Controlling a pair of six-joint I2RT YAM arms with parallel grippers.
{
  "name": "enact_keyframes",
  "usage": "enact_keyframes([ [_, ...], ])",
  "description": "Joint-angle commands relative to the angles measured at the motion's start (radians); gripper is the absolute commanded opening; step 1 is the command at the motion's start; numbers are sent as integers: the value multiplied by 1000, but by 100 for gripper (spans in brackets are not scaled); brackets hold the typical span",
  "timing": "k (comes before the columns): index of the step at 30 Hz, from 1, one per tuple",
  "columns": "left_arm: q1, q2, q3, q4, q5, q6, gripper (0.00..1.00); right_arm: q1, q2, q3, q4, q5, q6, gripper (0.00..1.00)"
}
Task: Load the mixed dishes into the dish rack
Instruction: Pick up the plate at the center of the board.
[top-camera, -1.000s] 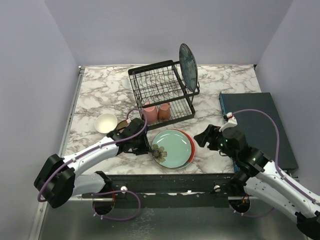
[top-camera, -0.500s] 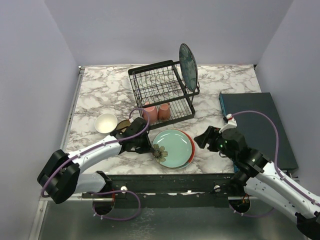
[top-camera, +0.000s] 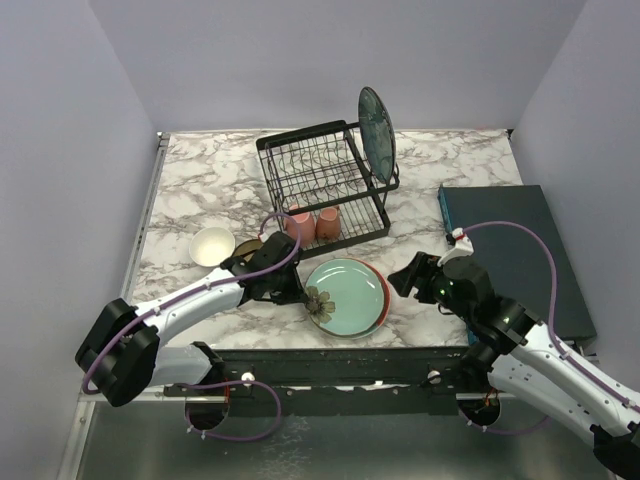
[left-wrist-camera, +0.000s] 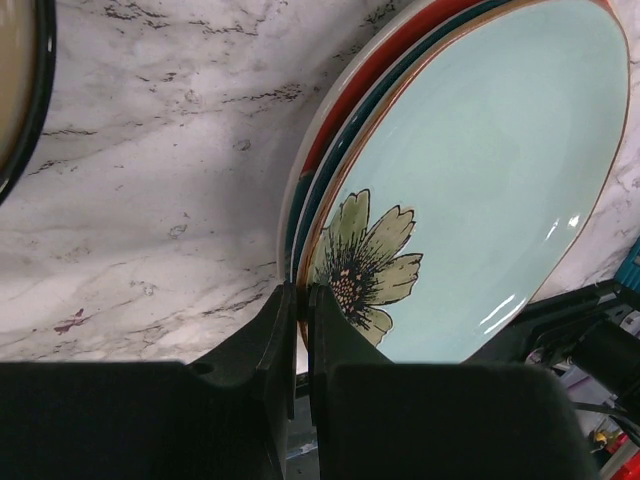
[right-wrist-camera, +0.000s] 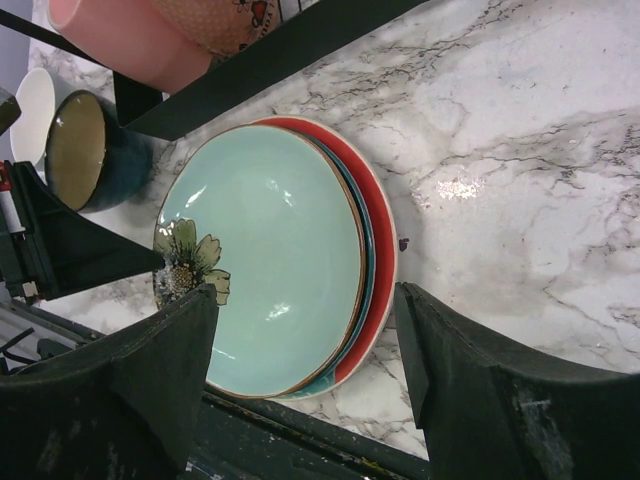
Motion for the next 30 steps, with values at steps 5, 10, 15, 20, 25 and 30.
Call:
enact_keyframes([
  [5, -7, -25, 98, -55, 9, 39, 0, 6, -4, 3, 1, -2, -10, 77],
  [10, -10, -9, 108, -55, 21, 36, 0, 6, -4, -3, 7, -6, -4, 76],
  [15, -17, 5, 104, -35, 19, 38, 0, 6, -1, -27, 21, -14, 7, 77],
  [20, -23, 38, 100, 9, 36, 44, 0, 5, 5, -38, 21, -21, 14, 76],
  [25, -31, 65, 106, 32, 43, 50, 0, 6, 1, -57, 18, -40, 39, 76],
  [30, -38, 59, 124, 34, 42, 55, 0, 6, 9, -101, 71, -151, 62, 76],
])
